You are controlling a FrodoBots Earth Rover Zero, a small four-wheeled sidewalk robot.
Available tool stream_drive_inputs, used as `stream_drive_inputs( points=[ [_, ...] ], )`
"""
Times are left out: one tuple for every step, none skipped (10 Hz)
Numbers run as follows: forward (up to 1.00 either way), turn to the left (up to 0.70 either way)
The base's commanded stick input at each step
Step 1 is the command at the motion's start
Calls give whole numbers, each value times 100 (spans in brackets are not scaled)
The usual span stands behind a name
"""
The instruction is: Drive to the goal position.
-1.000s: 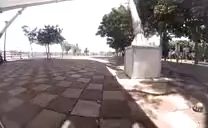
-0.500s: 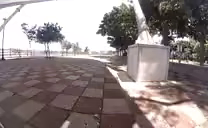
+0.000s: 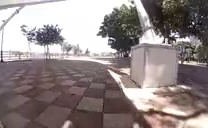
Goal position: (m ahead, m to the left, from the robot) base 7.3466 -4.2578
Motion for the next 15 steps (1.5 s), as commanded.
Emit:
stream_drive_inputs(
  points=[
    [70,0],
    [70,0],
    [70,0],
    [70,0],
    [70,0],
    [70,0],
    [70,0],
    [70,0],
    [70,0],
    [70,0],
    [70,0],
    [70,0],
    [70,0],
    [70,0],
    [70,0]
  ],
)
